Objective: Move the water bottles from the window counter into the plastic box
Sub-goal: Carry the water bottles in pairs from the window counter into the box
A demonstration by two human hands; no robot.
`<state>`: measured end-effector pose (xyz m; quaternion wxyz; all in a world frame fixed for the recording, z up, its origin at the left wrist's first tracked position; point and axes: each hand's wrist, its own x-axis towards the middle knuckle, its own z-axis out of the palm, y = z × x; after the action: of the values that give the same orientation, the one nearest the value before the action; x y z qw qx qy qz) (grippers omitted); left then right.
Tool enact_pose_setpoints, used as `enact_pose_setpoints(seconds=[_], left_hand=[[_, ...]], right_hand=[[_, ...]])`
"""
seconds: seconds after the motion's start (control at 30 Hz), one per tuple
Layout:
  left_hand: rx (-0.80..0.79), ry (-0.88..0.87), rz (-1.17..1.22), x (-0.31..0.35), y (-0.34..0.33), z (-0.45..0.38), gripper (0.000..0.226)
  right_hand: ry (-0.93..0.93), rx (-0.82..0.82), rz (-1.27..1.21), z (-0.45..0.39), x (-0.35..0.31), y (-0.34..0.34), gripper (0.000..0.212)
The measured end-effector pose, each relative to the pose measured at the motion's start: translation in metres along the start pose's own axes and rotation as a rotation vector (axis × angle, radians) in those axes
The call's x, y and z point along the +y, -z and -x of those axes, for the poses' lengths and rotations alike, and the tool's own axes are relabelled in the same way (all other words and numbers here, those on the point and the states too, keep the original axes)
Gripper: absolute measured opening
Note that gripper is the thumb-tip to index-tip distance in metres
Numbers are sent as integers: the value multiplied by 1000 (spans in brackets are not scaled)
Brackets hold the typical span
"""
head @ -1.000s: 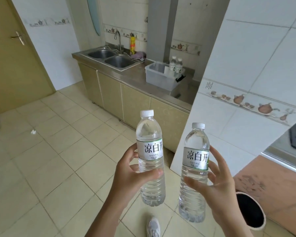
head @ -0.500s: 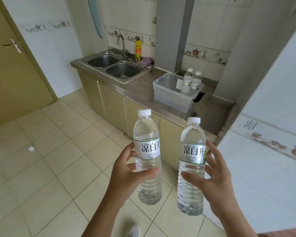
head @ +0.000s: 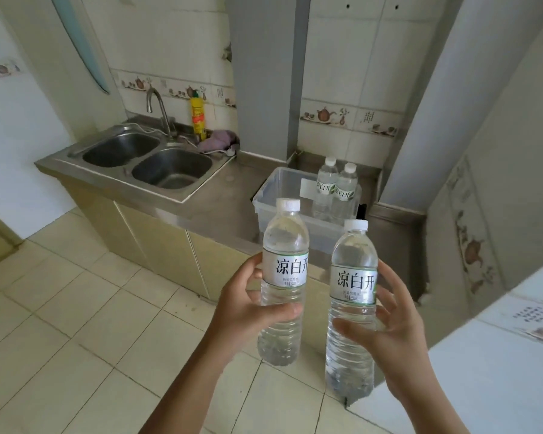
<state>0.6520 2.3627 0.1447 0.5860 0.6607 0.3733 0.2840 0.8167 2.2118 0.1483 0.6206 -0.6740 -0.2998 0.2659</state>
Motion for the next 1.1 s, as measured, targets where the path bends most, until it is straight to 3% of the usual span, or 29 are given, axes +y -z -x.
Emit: enact_pose_setpoints(seconds=[0.17,0.6,0.93,1.1], left_hand=[[-85,-37,4,2,-10,-90,80],[-108,-55,33,22,-58,-318,77],[-317,-19,-69,-9,-89,-427,83],[-420,-14,-92,-42,-96,-449,85]], right_hand=[[31,78,29,-76,3,-4,100],[56,153,17,-300,17,-2,106],[45,231,99,-369,47,-17,102],[-15,333,142,-382,77,-25,86]])
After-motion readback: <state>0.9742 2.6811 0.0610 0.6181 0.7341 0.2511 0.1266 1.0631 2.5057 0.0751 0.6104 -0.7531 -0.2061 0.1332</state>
